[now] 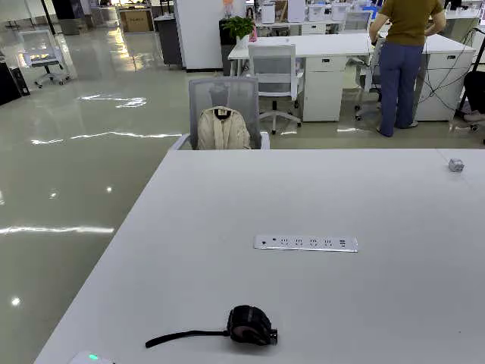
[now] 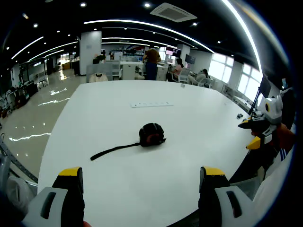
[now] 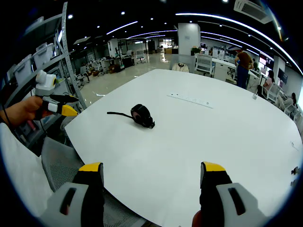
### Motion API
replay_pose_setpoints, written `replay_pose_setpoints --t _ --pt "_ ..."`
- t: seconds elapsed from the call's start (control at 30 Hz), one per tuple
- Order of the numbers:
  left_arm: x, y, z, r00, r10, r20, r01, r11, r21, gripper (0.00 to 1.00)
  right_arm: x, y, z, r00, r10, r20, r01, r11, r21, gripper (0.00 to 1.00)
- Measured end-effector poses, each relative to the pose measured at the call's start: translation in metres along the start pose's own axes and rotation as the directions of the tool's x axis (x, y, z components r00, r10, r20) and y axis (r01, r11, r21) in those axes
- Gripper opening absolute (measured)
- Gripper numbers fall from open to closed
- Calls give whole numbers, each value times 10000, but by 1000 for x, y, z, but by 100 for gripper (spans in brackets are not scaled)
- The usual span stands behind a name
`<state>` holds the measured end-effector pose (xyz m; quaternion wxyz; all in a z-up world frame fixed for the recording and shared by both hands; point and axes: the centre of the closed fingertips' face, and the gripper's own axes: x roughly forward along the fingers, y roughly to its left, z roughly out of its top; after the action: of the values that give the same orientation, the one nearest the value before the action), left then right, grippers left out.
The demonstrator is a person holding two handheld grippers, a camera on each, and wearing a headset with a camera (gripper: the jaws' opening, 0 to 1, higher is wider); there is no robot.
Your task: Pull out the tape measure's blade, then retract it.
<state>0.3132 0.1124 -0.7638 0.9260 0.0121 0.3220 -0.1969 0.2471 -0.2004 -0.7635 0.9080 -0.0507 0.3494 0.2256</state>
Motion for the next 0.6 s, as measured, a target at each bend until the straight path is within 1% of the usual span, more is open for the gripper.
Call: replay_pose_setpoints --t 0.13,0.27,0.3,0.33,0.43,0.6 --pt "0 0 0 10000 -15 -7 15 10000 0 100 0 0 0 10000 1 -10 -1 10000 -5 86" --pt "0 -2 -1 9999 -128 -35 128 9999 6 100 0 1 0 10000 -21 -23 21 10000 -13 85" --pt "1 -4 -4 9998 -193 -62 193 9998 68 100 -1 3 4 10000 6 58 -6 10000 -80 85" --pt "1 -8 -8 9995 -301 -124 302 9995 114 100 -4 3 1 10000 -37 11 37 9999 -141 85" --pt "1 -8 -8 9994 -308 -128 309 9995 110 100 -4 3 1 10000 -42 5 42 9999 -139 84" --pt "2 -12 -10 9987 -464 -187 468 9987 206 100 -6 4 0 10000 -59 17 59 9999 -127 84"
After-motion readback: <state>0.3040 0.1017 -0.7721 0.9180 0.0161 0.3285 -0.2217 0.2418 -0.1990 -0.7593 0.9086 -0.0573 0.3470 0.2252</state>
